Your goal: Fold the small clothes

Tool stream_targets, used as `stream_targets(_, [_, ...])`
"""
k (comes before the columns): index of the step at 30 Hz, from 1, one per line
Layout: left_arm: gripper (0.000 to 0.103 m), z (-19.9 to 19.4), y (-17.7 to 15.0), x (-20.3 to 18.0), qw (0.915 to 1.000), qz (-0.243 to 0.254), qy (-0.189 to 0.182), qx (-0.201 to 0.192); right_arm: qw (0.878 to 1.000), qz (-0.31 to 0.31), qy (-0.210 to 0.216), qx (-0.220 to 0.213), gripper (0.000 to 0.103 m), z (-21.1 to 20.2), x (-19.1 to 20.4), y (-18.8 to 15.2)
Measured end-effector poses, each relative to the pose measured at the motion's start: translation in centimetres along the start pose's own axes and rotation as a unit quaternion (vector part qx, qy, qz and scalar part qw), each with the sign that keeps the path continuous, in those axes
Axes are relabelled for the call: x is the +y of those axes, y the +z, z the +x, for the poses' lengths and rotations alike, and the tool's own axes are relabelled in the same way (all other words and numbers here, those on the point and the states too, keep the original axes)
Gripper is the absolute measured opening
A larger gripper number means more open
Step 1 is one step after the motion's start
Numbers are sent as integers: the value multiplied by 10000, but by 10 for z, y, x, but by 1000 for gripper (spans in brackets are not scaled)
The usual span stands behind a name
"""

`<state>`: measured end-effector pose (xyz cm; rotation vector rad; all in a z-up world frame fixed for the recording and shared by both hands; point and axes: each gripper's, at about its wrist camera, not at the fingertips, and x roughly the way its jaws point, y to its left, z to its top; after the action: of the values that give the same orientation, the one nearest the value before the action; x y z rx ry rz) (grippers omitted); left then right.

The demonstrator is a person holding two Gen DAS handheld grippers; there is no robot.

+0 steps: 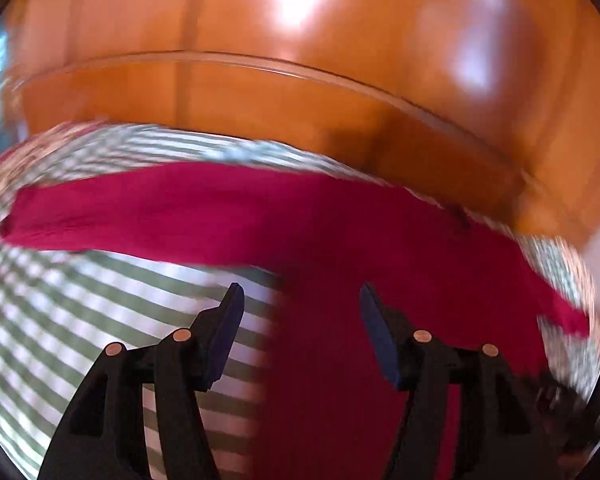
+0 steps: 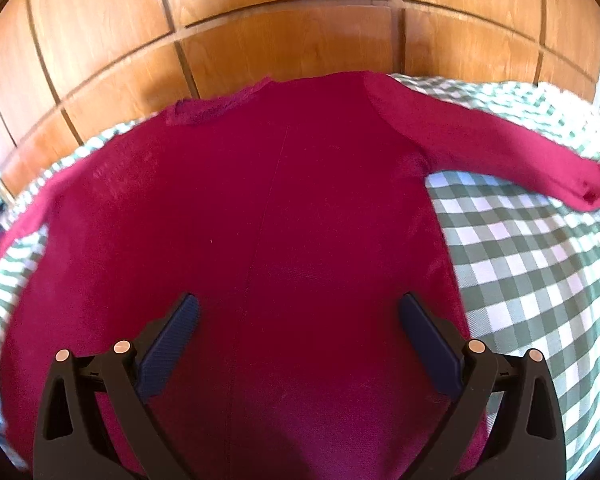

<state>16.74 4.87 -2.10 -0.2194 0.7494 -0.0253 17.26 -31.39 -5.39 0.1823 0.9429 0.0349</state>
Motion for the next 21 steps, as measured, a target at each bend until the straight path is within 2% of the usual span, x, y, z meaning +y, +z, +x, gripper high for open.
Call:
stream_targets(3, [60,12,-20,-42,9978,599,-156,235,9973,699,81,-188,97,-18,-37,11])
stream_targets(4, [63,16,-26,-51,9966,728,-204,331,9947,990,49,-263,96,-24,-54,14])
stream_targets(7, [69,27,-43,-66,9940,885,-248,599,9812,1890,-67,-384,84,-35,-118,22])
stream_targets(9, [69,33,-53,-67,9928,902,-187,764,9685,2417,-396,-455,71,-39,-166,26])
stream_targets(10, [71,36,-57,-66,9927,890,-157,802,9593,2747,-460,-472,68,-40,-189,27])
stream_targets(12, [73,37,-60,-62,9933,842,-245,755,9345,3482,-516,-534,56,-41,-240,27])
stream_targets(14, [77,39,-62,-62,9926,862,-306,794,9111,4032,-566,-637,51,-40,-282,28])
stream_targets(17, [80,42,-64,-66,9919,940,-263,810,8933,4394,-548,-776,47,-37,-318,38])
stream_targets(21, [81,48,-62,-62,9917,957,-250,819,8870,4491,-759,-757,46,-24,-336,57])
